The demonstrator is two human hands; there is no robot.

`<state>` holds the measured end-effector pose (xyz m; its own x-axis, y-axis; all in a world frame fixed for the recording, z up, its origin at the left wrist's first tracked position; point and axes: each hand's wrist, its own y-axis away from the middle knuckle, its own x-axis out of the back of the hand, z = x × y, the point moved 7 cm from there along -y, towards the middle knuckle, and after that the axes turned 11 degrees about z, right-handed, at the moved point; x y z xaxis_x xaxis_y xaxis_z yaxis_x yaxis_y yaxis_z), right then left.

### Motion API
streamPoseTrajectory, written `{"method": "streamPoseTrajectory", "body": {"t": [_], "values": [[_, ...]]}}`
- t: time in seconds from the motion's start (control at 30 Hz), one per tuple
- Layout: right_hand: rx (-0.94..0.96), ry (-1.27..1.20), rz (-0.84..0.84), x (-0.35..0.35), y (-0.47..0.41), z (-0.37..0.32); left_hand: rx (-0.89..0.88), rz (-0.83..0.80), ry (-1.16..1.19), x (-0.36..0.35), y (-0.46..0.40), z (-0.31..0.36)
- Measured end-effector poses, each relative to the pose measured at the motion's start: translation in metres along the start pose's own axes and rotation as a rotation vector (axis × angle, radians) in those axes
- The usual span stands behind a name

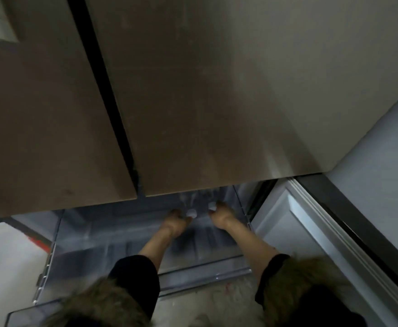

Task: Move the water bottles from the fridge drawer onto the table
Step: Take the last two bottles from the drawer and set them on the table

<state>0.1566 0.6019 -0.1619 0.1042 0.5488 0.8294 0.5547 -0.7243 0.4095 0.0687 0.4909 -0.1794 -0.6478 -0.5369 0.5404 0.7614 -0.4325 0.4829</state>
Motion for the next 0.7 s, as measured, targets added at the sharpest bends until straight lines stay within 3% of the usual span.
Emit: {"method": "streamPoseTrajectory", "body": {"t": [0.2,0.37,0.53,0.7], "values": [[0.046,0.205,0.085,-0.004,-0.021,0.003,0.158,0.043,0.234,-0.025,-0.021,-0.004],[0.038,0.237,0.111,-0.006,-0.03,0.0,0.129,0.059,0.099,-0.031,-0.034,-0.01],[-0.036,0.163,0.027,-0.01,-0.027,0.001,0.195,-0.006,0.078,-0.012,-0.024,-0.024],[-0.225,-0.142,-0.065,-0.02,-0.004,0.012,0.304,-0.063,0.324,0.006,-0.011,-0.043]]}}
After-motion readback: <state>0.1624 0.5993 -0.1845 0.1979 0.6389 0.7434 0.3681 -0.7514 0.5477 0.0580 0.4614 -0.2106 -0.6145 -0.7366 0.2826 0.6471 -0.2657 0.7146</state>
